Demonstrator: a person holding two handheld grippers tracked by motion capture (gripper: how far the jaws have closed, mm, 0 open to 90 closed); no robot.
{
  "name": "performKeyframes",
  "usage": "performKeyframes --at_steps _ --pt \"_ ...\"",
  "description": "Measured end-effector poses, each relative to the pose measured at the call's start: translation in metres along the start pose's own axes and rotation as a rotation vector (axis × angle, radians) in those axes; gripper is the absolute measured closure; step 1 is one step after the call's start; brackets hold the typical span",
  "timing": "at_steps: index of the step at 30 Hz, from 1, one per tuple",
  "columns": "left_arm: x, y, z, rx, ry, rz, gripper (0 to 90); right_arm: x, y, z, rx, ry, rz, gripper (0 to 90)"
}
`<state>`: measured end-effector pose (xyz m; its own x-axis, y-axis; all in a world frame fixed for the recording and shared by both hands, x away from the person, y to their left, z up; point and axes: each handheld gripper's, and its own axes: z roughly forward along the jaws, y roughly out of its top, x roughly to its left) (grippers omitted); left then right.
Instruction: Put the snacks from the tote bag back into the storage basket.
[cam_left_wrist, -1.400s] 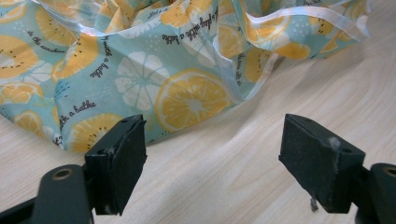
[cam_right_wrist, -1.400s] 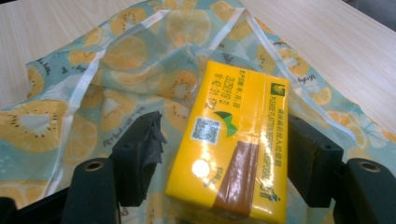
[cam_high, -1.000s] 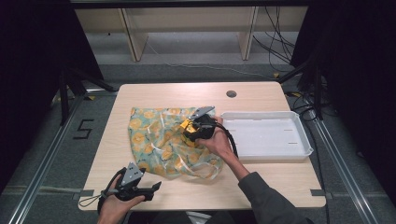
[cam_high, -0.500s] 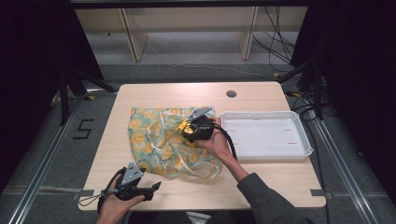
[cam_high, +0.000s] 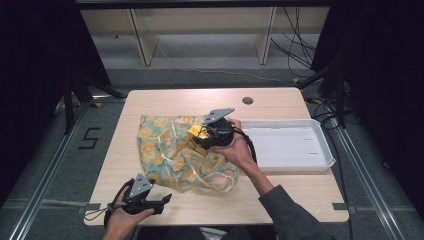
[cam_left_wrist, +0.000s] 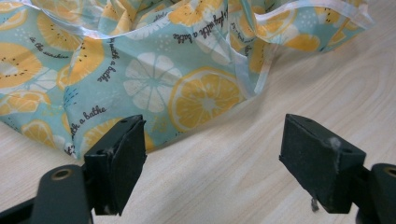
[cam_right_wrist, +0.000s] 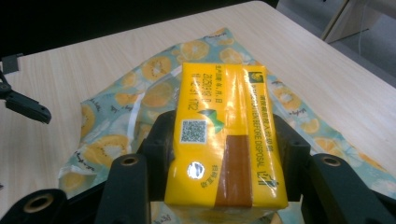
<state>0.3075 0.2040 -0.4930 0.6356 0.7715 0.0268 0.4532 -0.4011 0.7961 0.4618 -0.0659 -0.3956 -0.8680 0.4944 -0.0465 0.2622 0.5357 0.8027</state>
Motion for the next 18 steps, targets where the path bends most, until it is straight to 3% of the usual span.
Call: performKeyframes --at_steps 2,3,4,5,9,12,16,18 --pt "0.001 0.001 -0.002 0.025 -0.006 0.011 21.9 0.0 0.001 -0.007 -0.018 -0.009 -0.01 52.2" --pt "0.001 0.0 -0.002 0.021 -0.005 0.003 21.9 0.001 0.001 -0.012 -0.017 -0.008 0.004 52.2" --pt "0.0 -0.001 -0.002 0.016 -0.009 -0.02 22.0 0.0 0.001 -0.016 -0.025 -0.008 -0.012 52.2" --pt "0.002 0.0 -0.003 0.019 -0.003 0.004 21.9 0.0 0.001 -0.021 -0.024 -0.009 -0.011 52.2" --pt "0.002 0.0 -0.003 0.014 -0.004 -0.012 21.9 -0.002 -0.003 -0.041 -0.052 -0.027 0.007 52.2" --pt "0.004 0.0 -0.004 0.015 0.005 -0.006 21.9 -0.005 -0.007 -0.058 -0.063 -0.038 -0.015 52.2" --pt "0.004 0.0 -0.004 0.018 0.004 -0.006 21.9 -0.009 -0.018 -0.081 -0.062 -0.056 0.022 52.2" --pt "0.003 0.0 -0.003 0.012 0.006 -0.033 21.9 -0.012 -0.025 -0.089 -0.059 -0.064 0.022 52.2"
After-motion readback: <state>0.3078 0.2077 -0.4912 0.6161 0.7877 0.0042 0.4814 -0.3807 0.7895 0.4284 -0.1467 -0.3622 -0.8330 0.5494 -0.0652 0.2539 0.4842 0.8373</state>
